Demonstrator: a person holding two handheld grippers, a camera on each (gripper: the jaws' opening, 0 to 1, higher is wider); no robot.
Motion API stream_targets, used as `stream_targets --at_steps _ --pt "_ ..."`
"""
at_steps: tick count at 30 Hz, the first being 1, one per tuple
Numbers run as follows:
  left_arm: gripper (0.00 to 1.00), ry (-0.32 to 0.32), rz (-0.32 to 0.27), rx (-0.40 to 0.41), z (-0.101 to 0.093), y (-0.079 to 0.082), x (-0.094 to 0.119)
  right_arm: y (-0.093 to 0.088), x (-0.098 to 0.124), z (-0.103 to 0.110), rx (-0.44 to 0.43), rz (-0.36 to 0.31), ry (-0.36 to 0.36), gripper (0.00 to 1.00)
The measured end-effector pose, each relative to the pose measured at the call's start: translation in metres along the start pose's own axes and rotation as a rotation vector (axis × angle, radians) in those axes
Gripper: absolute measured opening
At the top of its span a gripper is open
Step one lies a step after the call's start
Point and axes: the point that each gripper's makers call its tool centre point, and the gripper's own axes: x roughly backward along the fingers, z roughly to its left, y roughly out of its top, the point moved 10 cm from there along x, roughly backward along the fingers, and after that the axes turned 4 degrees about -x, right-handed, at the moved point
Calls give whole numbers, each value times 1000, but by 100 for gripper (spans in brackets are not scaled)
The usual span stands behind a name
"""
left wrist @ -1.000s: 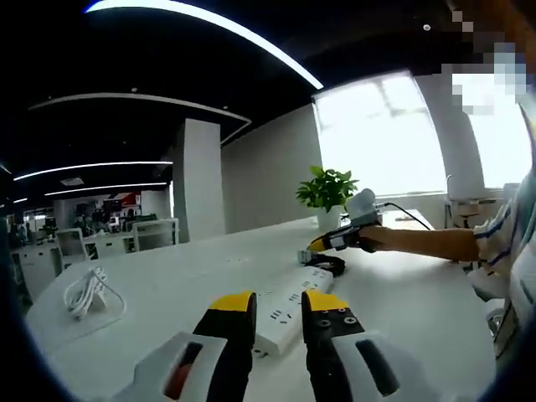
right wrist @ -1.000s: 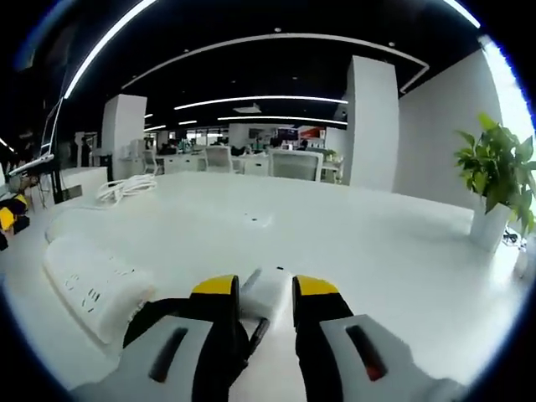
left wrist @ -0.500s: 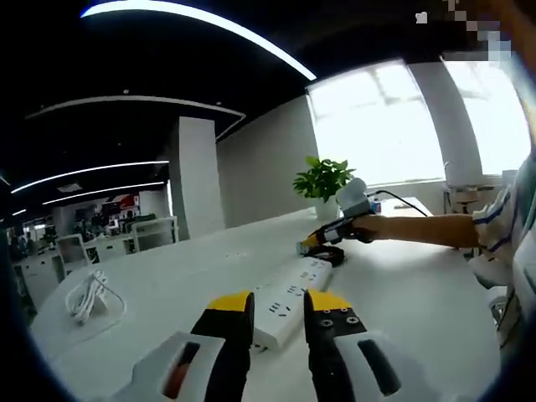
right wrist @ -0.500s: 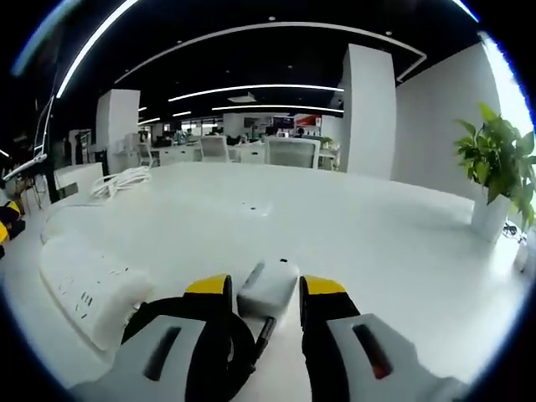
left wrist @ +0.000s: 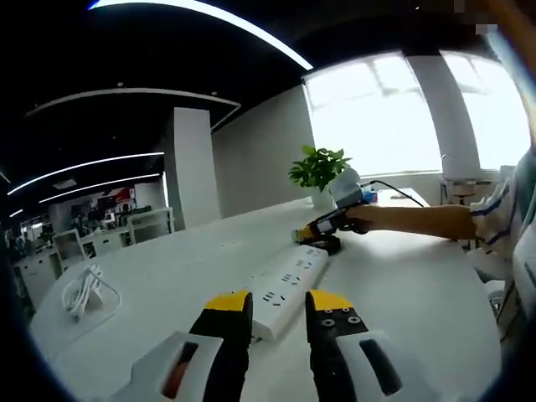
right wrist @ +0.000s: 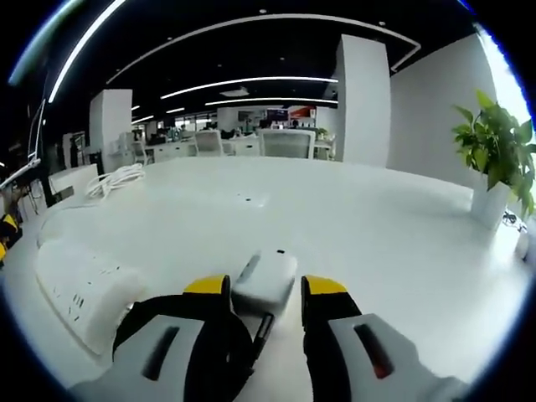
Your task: Straighten the power strip on the desk, plug the charger into it
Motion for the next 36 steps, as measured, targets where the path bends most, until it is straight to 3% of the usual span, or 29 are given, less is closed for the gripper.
stream_targets --at_steps 27,36 --pt "29 0 -2 -1 1 4 5 2 -4 4 -105 86 -34 30" --pt "29 5 -3 -2 0 3 5 4 -2 6 -54 90 -39 28"
